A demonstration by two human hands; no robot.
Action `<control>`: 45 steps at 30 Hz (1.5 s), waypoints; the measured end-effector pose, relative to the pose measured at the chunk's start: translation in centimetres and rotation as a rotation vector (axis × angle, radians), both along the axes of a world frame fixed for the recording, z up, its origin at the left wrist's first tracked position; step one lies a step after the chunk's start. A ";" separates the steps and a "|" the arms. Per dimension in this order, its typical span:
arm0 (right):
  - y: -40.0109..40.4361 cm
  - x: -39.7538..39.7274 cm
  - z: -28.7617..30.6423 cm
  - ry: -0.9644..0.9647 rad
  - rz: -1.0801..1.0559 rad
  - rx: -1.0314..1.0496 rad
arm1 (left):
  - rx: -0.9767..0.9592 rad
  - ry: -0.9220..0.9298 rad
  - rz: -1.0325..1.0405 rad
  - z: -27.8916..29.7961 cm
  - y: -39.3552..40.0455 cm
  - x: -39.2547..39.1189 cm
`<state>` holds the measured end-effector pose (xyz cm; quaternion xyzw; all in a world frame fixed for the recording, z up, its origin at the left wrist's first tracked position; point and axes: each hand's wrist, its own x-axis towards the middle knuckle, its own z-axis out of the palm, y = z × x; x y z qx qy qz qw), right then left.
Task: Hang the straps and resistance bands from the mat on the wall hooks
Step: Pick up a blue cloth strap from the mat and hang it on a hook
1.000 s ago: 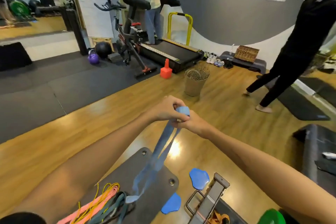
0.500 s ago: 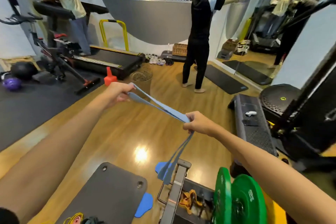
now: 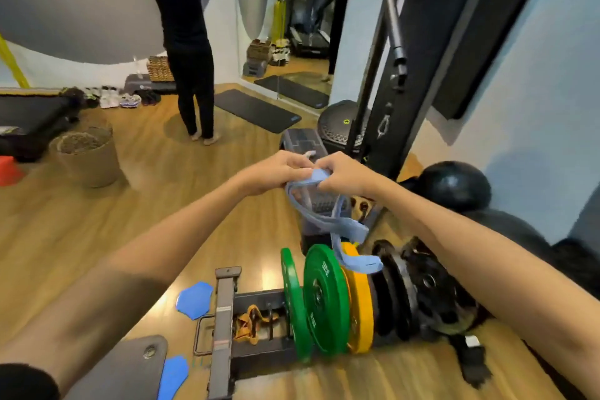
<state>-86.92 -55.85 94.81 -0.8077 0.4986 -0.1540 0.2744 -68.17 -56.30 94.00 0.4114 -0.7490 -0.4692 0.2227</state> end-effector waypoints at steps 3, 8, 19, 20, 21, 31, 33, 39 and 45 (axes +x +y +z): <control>1.6 -7.5 -0.2 0.044 -0.151 0.016 | -0.059 -0.098 -0.152 0.4 -2.6 -4.6; 4.5 -18.7 0.0 0.018 -0.427 0.037 | -0.159 -0.199 -0.237 -1.0 -8.7 -9.8; -2.6 -27.3 5.2 -0.055 -0.628 0.079 | 0.097 0.158 -0.691 1.2 -15.1 -30.6; -2.4 -28.7 5.3 -0.037 -0.657 0.085 | 0.157 0.199 -0.687 1.4 -17.0 -31.1; -2.0 -30.2 5.2 -0.030 -0.692 0.090 | 0.218 0.221 -0.668 1.4 -18.7 -31.6; -0.2 -38.6 5.0 -0.090 -0.922 0.073 | 0.329 0.233 -1.023 2.0 -22.1 -38.8; -0.9 -39.9 5.5 -0.125 -0.934 0.029 | 0.322 0.192 -1.086 2.5 -21.5 -40.7; -1.9 -43.6 5.8 -0.204 -0.925 0.023 | 0.246 0.091 -1.055 2.5 -19.3 -48.3; 0.8 -51.3 6.0 -0.304 -0.781 0.262 | 0.405 0.290 -1.001 1.7 -18.8 -56.1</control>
